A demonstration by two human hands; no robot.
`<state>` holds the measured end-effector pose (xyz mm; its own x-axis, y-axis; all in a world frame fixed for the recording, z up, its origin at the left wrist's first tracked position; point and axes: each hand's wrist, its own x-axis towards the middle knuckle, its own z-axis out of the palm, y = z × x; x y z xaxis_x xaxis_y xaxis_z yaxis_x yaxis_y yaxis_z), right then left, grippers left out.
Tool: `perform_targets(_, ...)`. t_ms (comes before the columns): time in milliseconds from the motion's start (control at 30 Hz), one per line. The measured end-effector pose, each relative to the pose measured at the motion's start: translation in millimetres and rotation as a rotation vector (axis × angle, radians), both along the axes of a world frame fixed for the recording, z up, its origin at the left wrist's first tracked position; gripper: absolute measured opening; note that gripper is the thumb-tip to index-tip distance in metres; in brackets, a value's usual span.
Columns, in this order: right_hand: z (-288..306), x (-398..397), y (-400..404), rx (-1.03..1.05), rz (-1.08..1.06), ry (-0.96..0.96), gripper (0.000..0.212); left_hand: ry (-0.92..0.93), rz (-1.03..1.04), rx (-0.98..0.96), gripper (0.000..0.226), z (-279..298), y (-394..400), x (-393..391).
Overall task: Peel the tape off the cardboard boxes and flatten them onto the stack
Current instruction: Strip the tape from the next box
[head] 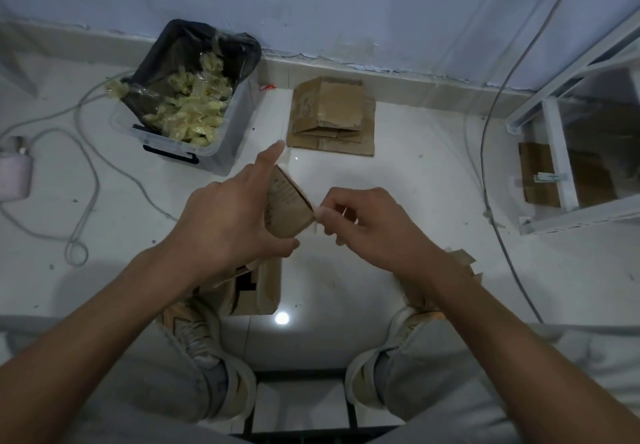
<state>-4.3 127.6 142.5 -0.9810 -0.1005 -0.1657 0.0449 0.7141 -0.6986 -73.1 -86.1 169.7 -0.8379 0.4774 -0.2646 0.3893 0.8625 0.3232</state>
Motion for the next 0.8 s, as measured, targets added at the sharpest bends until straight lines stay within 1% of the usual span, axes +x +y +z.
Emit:
perform_targets(33,-1,1,-4,-0.009,-0.023,-0.011,0.029,0.006,0.027,0.017,0.137,-2,0,1)
perform_targets(100,-4,3,-9,0.038,-0.017,0.010,0.027,0.003,0.047,0.040,0.137,-6,-1,3)
perform_targets(200,-3,4,-10,0.119,-0.010,0.115,0.016,-0.011,0.070,0.053,0.137,-7,0,3)
perform_targets(267,-1,2,-9,0.143,0.012,0.156,0.014,-0.016,0.089,0.060,0.137,-5,-1,2)
perform_targets(367,3,-4,1,0.107,0.123,0.135,0.018,-0.016,0.070,0.042,0.140,-4,-4,-1)
perform_targets(467,9,-9,21,0.087,0.189,0.041,0.018,-0.009,0.034,0.012,0.141,-4,-3,0)
perform_targets(533,13,-9,25,0.041,0.146,-0.027,0.020,-0.007,0.021,0.018,0.140,-6,-2,3)
perform_targets(600,11,-7,20,0.051,0.059,-0.065,0.030,0.011,0.007,-0.002,0.140,-9,-1,7)
perform_targets(667,7,-6,10,0.080,-0.016,-0.051,0.042,0.020,-0.004,-0.018,0.141,-14,0,12)
perform_targets(700,4,-5,5,0.098,-0.039,-0.027,0.043,0.017,-0.010,-0.013,0.141,-15,1,14)
perform_targets(733,1,-5,0,0.108,-0.057,0.003,0.040,0.014,-0.019,-0.003,0.141,-17,3,16)
perform_targets(800,-3,-4,-6,0.095,-0.083,0.070,0.023,0.013,-0.040,0.013,0.141,-17,7,20)
